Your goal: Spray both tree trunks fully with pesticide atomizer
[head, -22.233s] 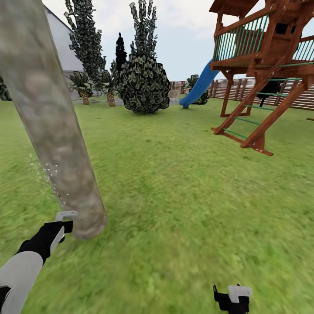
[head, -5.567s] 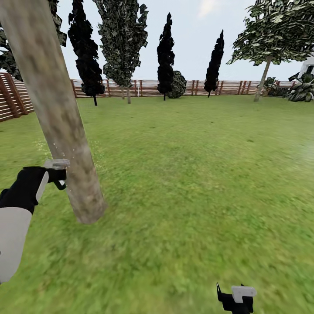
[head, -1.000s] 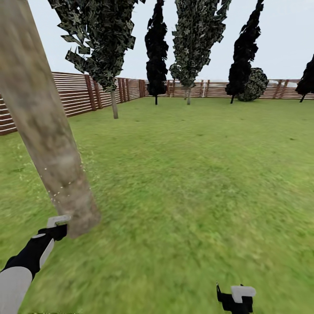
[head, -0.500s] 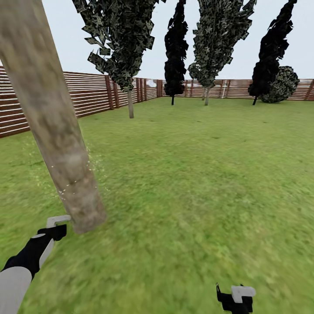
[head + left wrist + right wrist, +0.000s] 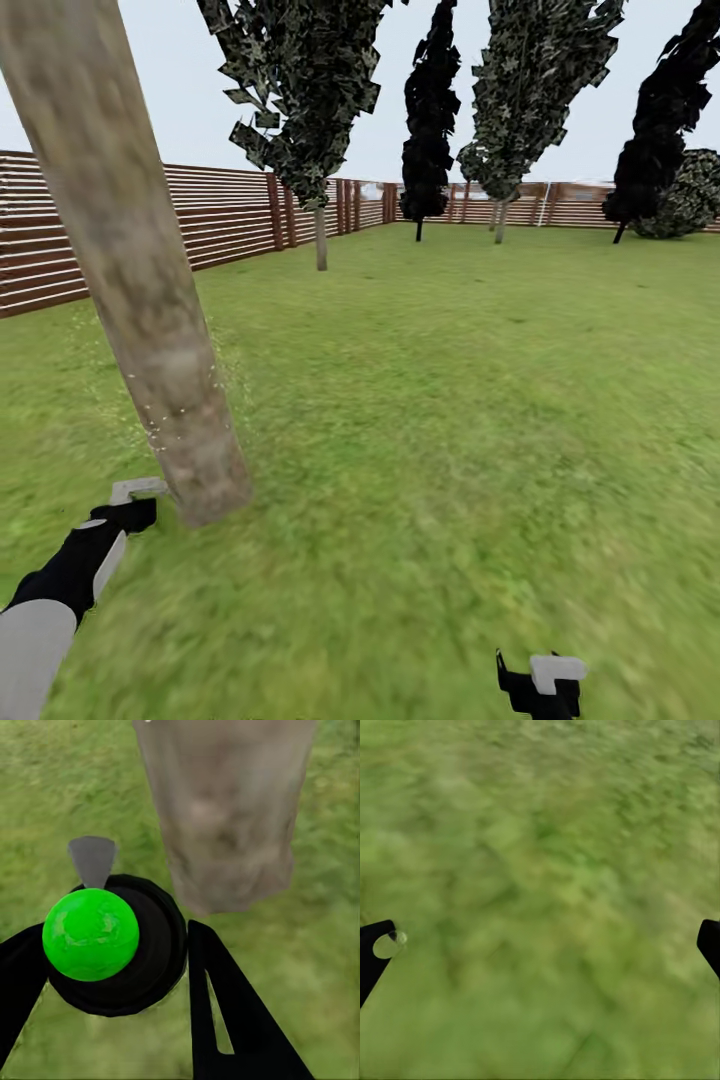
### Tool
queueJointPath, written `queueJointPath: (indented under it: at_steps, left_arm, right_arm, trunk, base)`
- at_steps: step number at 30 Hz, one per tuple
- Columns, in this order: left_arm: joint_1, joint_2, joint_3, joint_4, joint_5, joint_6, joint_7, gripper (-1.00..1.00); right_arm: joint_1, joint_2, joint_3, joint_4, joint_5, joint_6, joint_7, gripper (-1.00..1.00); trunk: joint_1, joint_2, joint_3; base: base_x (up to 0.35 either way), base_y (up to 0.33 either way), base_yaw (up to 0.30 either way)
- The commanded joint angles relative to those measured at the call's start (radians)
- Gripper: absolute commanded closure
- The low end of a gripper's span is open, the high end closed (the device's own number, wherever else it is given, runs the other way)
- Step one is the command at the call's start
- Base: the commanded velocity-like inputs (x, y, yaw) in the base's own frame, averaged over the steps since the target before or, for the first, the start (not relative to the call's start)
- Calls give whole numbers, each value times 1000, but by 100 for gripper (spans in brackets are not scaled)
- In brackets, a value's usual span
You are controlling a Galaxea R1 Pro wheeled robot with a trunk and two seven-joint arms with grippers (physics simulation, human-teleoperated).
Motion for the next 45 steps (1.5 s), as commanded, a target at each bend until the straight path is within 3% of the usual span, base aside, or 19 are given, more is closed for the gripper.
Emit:
queueJointPath:
  at_steps: [1, 2, 3, 6, 9, 12, 15, 17, 19, 21, 23, 25, 28, 30, 34, 37, 40, 43, 45]
  left_arm:
    - [-16, -2, -5, -42, -2, 48, -10, 100]
    - [-46, -2, -26, -111, -3, 133, -57, 100]
    - [-66, -1, -34, -144, -4, 164, -83, 100]
    - [-134, 15, -42, -160, -6, 197, -127, 100]
    - [-139, 48, -43, -161, -13, 242, -216, 100]
    - [-138, 58, -42, -159, -15, 248, -271, 100]
    - [-137, 134, -41, -156, -13, 250, -279, 100]
    - [-136, 134, -43, -164, -11, 251, -282, 100]
    - [-141, 107, -67, -177, -9, 283, -321, 100]
    - [-145, 102, -76, -214, -8, 326, -332, 100]
    - [-201, 104, -78, -245, -5, 392, -336, 100]
    - [-225, 114, -77, -249, -6, 426, -339, 100]
    - [-236, 185, -72, -249, -6, 434, -362, 100]
    - [-257, 177, -78, -262, -6, 453, -400, 100]
    - [-312, 160, -81, -337, -5, 536, -408, 100]
    - [-304, 167, -88, -343, -10, 536, -450, 100]
    - [-306, 172, -153, -343, -62, 538, -539, 100]
    - [-300, 175, -171, -340, -80, 539, -548, 100]
    - [-298, 195, -167, -335, -82, 539, -549, 100]
  right_arm:
    - [0, 0, 0, 0, 0, 0, 0, -100]
    - [0, 0, 0, -1, 0, 0, 0, -100]
    - [0, -1, 0, -1, 0, 0, 0, -100]
    - [0, -2, 0, -2, 0, 0, 0, -100]
    - [0, -2, 0, -1, 0, 0, 0, -100]
    - [0, -2, 0, 0, 0, 0, 0, -100]
    - [0, -2, 0, 0, 0, 0, 0, -100]
    - [0, -2, 0, 0, 0, 0, 0, -100]
    - [0, -2, 0, -1, 0, 0, 0, -100]
    - [0, -2, 0, -1, 0, 0, 0, -100]
    - [0, -2, 0, -1, 0, 0, 0, -100]
    - [0, -2, 0, -1, 0, 0, 0, -100]
    - [0, -2, 0, -1, 0, 0, 0, -100]
    - [0, -2, 0, -1, 0, 0, 0, -100]
    - [0, -2, 0, -1, 0, 0, 0, -100]
    - [0, -2, 0, 0, 0, 0, 0, -100]
    - [0, -2, 0, 0, 0, 0, 0, -100]
    - [0, -2, 0, 0, 0, 0, 0, -100]
    - [0, -2, 0, 0, 0, 0, -1, -100]
  trunk:
    - [0, 0, 0]
    - [0, 0, 0]
    - [0, 0, 0]
    - [0, 0, 0]
    - [0, 0, 0]
    - [0, 0, 0]
    - [0, 0, 0]
    - [0, 0, 0]
    - [0, 0, 0]
    - [0, 0, 0]
    - [0, 0, 0]
    - [0, 0, 0]
    - [0, 0, 0]
    - [0, 0, 0]
    - [0, 0, 0]
    - [0, 0, 0]
    - [0, 0, 0]
    - [0, 0, 0]
    - [0, 0, 0]
  base:
    - [0, 0, 276]
    - [0, 0, 114]
    - [0, 0, 47]
    - [0, 0, 8]
    - [0, 0, 0]
    - [0, 0, 0]
    - [0, 0, 0]
    - [0, 0, 0]
    - [0, 0, 0]
    - [0, 0, 95]
    - [0, 0, 237]
    - [0, 0, 79]
    - [0, 0, 14]
    - [0, 0, 1]
    - [0, 0, 0]
    - [0, 0, 0]
    - [0, 0, 0]
    - [0, 0, 0]
    - [0, 0, 0]
